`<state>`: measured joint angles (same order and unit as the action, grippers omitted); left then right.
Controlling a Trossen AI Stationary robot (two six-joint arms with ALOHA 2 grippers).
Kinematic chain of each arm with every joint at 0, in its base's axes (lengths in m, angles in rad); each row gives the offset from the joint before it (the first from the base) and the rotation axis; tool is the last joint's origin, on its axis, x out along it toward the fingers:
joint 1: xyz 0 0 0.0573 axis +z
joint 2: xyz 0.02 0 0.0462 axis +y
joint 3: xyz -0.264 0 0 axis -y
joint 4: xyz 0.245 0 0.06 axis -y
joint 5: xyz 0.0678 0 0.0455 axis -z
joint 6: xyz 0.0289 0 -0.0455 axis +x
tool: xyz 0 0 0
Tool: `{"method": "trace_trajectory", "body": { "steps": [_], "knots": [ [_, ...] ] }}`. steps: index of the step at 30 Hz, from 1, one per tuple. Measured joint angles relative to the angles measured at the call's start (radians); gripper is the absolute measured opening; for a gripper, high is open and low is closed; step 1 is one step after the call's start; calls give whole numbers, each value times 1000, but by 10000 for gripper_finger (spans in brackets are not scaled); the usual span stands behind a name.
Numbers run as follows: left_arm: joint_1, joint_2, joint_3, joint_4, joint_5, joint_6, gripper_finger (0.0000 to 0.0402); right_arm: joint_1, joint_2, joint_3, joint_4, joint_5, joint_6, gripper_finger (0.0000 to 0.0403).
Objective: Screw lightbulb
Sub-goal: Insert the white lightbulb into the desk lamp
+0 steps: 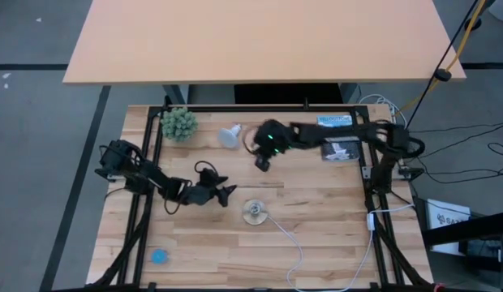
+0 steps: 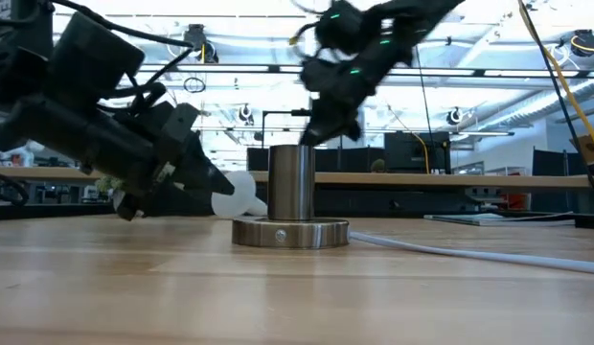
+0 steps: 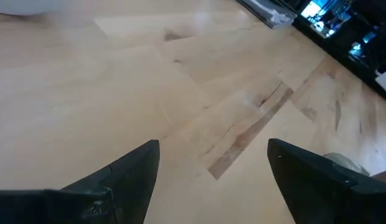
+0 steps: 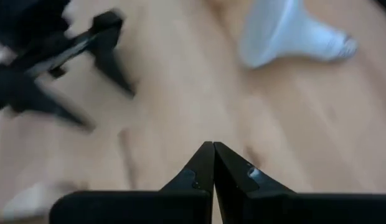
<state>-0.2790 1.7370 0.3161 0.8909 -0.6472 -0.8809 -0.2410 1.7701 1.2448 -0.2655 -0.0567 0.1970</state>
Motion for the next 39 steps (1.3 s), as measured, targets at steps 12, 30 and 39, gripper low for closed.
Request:
{"method": "trace_trajectory", "body": {
  "steps": [12,30,39],
  "knots": [
    [17,0,0,-22,25,86,302,-158,436,600,-190,3,-350,33],
    [10,-2,2,-114,31,161,302,-169,586,803,-186,88,-653,229],
    [10,-2,2,-121,31,208,302,-184,586,803,-58,77,-522,257]
  ]
}}
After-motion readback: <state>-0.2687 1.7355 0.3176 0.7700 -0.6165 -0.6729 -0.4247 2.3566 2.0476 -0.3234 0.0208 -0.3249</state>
